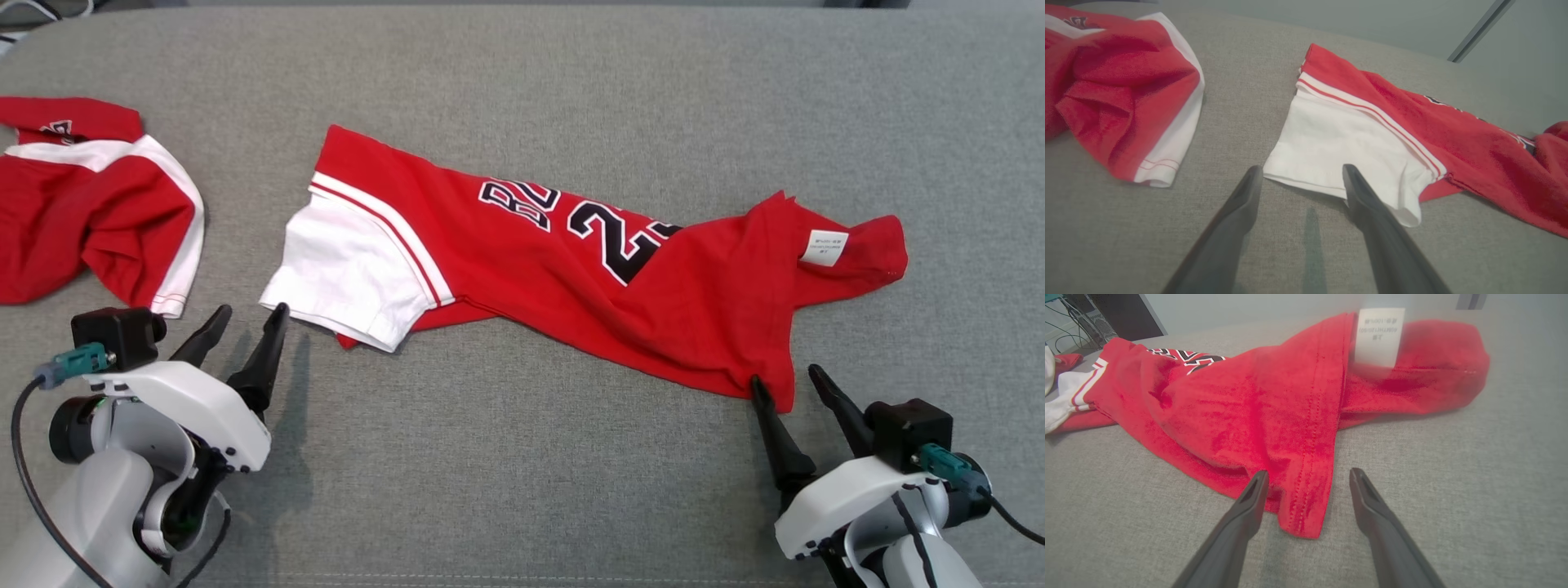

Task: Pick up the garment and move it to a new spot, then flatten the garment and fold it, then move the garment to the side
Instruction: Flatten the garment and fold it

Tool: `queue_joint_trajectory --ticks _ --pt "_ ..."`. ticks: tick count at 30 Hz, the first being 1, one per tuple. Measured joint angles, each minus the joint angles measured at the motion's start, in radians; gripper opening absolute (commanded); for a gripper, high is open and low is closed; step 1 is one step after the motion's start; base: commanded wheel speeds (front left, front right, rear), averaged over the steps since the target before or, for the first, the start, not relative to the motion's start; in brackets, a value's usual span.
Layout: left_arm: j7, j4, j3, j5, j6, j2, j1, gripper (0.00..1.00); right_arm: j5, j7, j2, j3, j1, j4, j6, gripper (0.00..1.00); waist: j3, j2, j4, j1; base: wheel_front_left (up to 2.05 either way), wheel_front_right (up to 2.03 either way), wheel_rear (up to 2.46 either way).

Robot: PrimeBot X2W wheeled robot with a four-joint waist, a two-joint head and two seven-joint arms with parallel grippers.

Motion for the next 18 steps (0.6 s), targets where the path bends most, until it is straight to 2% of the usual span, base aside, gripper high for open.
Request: queue_joint_trajectory --ticks 1,13,18 --pt "0.000 0.000 0.000 0.000 0.000 0.000 0.000 1.00 0.000 0.000 0.000 0.000 0.000 0.000 0.000 1.00 0.000 0.0000 0.000 0.0000 0.00 0.00 0.00" --pt "0.048 0.258 -0.007 -0.026 -0.123 -0.014 -0.166 1.00 0.001 -0.045 0.010 0.064 -0.071 0.056 0.000 1.00 0.082 0.0000 -0.040 0.0000 0.00 0.00 0.00" --pt "0.062 0.326 -0.017 -0.028 -0.149 -0.033 -0.219 1.00 0.004 -0.055 0.012 0.089 -0.111 0.084 0.000 1.00 0.098 0.0000 -0.048 0.0000 0.00 0.00 0.00"
